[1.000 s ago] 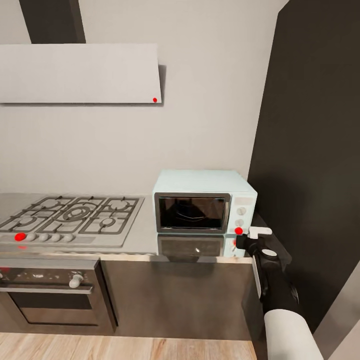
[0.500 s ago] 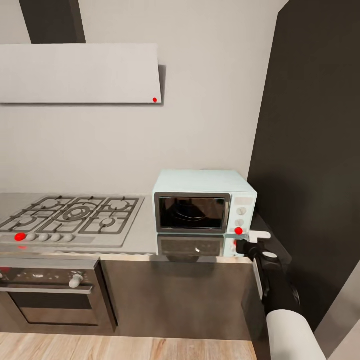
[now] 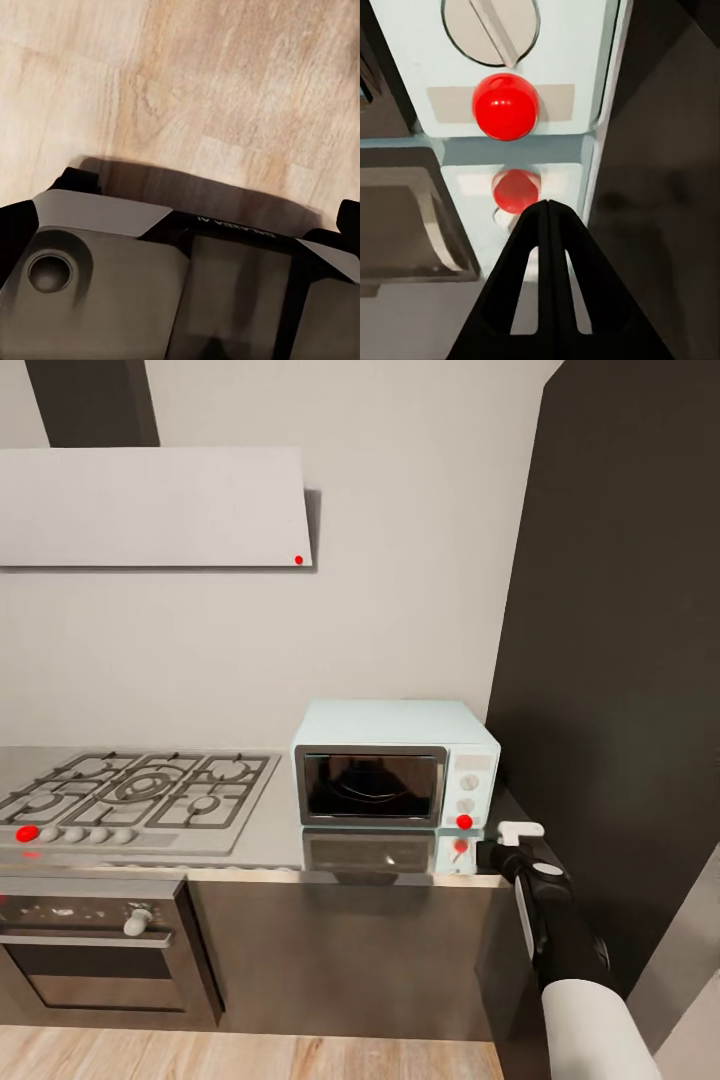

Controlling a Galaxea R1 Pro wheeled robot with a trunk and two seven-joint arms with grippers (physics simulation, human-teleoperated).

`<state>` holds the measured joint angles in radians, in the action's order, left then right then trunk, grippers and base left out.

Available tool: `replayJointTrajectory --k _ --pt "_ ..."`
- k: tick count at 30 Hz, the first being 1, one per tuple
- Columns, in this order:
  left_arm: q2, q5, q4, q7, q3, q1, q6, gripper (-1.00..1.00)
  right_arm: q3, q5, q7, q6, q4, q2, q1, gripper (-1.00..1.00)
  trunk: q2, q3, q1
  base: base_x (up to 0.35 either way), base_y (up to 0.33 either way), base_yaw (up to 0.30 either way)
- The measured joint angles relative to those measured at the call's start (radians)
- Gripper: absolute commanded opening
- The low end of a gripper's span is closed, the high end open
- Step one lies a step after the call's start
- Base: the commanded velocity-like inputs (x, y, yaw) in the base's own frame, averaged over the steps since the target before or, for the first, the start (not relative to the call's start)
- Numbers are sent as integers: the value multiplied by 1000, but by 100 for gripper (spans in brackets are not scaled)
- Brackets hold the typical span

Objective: In the kitchen, take the popcorn bag from the countertop, put it into the microwave, and heat it until the popcorn is cooked so the cooked popcorn ends up inside the bag.

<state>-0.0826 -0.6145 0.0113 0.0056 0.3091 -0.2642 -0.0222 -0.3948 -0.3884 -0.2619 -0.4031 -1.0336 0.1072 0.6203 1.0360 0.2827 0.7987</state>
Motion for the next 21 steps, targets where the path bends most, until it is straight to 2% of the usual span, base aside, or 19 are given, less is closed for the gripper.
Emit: replayJointTrajectory --k 12,21 --pt "-1 0 0 2 0 -1 0 100 8 0 2 1 -49 18 0 -100 0 0 0 5 -1 0" --pt "1 -3 0 1 1 0 0 100 6 6 7 0 -41 19 0 -100 0 0 0 175 0 0"
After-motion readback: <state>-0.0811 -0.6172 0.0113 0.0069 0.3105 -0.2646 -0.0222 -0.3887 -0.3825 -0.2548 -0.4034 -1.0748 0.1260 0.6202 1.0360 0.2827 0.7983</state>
